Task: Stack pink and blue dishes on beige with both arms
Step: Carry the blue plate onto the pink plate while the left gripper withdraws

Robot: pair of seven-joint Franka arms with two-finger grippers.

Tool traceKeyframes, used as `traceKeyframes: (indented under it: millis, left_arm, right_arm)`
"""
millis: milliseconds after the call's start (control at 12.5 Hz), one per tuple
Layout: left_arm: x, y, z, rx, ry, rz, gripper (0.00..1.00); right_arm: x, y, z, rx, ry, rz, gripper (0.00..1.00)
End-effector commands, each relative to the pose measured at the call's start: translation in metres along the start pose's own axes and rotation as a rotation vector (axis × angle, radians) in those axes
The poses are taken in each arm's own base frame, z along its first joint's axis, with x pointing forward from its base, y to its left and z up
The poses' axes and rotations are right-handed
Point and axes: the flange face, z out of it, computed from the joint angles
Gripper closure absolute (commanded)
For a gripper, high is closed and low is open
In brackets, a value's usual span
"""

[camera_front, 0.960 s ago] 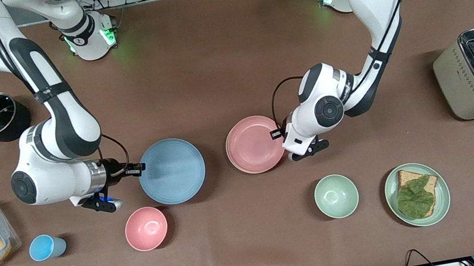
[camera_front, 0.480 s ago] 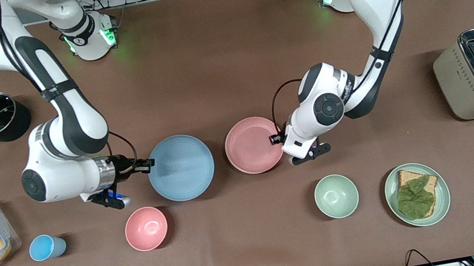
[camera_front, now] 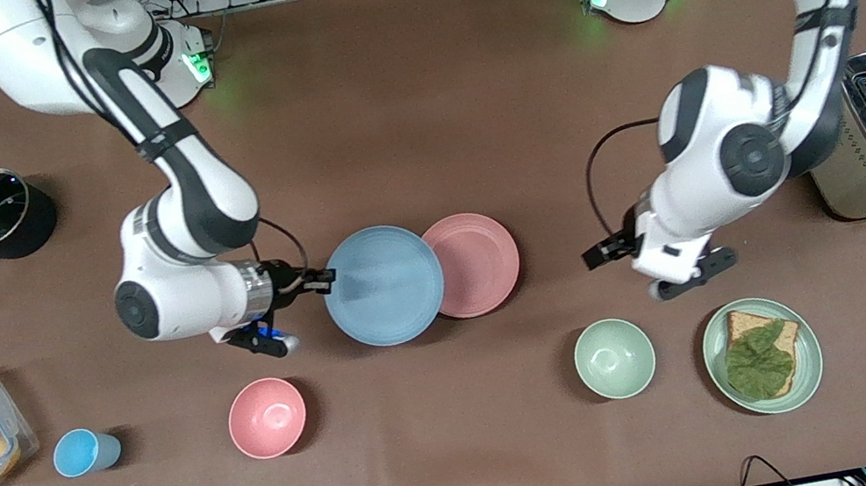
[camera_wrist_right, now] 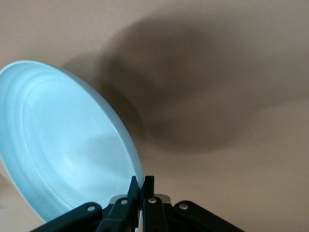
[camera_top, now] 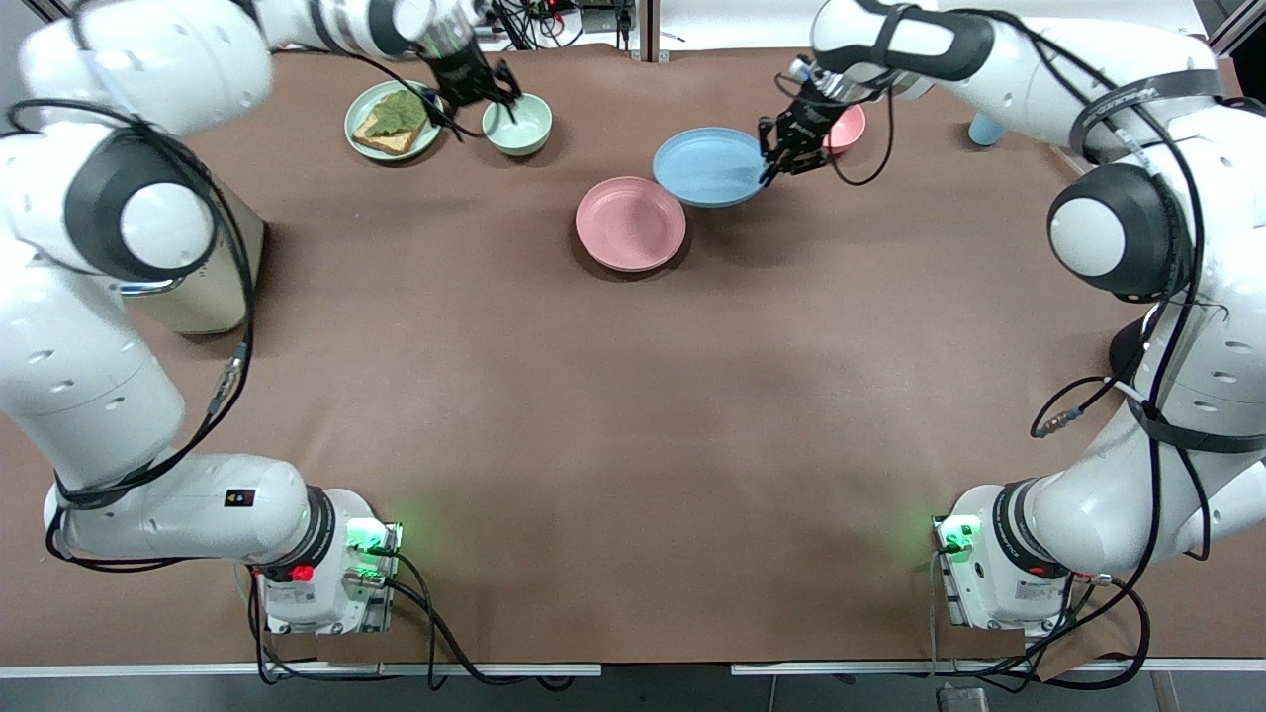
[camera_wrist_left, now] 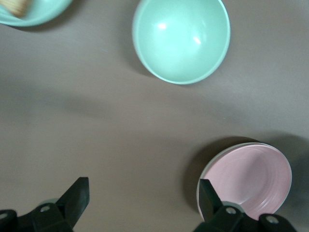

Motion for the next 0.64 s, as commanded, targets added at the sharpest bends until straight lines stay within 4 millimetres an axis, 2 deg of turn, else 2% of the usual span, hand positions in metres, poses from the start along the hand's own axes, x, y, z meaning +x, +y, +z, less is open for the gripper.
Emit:
traceKeyframes:
  millis: [0,160,320,480,560]
  left_arm:
    - [-0.002,-0.045,-0.065,0.042,0.057,0.005,0.0]
    - [-0.004,-0.076,-0.108,0.062,0.083,0.058,0.0]
    - [-0.018,-0.095,-0.147,0.092,0.101,0.112,0.0]
    - [-0.021,-0.124,-0.186,0.115,0.15,0.103,0.0]
    - [-0.019,-0.136,-0.194,0.142,0.16,0.122,0.0]
  right_arm:
    - [-0.011,-0.026,0.032,0.011,0.032,0.029,1.0]
    - [-0.027,-0.046,0.062,-0.001,0.058,0.045,1.0]
    - [-0.04,-0.063,0.083,0.005,0.088,0.066,1.0]
    - [-0.046,-0.068,0.095,0.006,0.103,0.059,1.0]
    - [-0.05,-0.072,0.099,0.005,0.105,0.05,1.0]
